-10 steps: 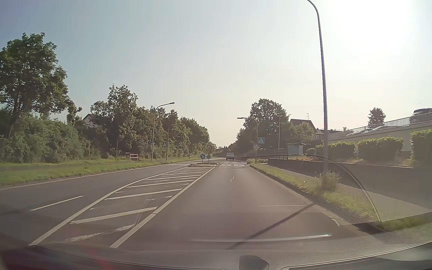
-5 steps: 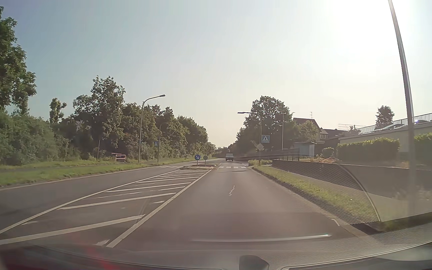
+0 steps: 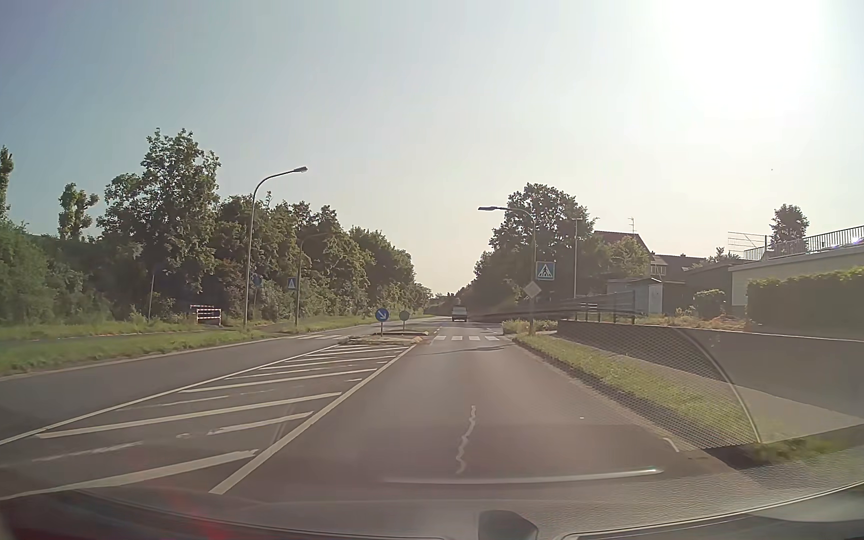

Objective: Follow the waypoints while adhering to traffic rules and regulations

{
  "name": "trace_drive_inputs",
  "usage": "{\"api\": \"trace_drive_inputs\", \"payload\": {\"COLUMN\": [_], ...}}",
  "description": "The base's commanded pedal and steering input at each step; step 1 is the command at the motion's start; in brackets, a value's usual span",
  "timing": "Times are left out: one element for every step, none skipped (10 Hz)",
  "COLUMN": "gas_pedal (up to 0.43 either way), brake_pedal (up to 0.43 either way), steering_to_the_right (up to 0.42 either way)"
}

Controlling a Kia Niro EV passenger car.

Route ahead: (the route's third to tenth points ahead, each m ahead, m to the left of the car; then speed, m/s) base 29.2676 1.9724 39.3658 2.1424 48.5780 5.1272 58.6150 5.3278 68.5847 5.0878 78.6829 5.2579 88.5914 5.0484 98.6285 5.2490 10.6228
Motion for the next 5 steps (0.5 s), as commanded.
{"api": "trace_drive_inputs", "payload": {"gas_pedal": [0.067,0.067,0.067,0.067,0.067], "brake_pedal": [0.030,0.024,0.030,0.030,0.030], "steering_to_the_right": [0.000,0.000,0.000,0.001,0.002]}}
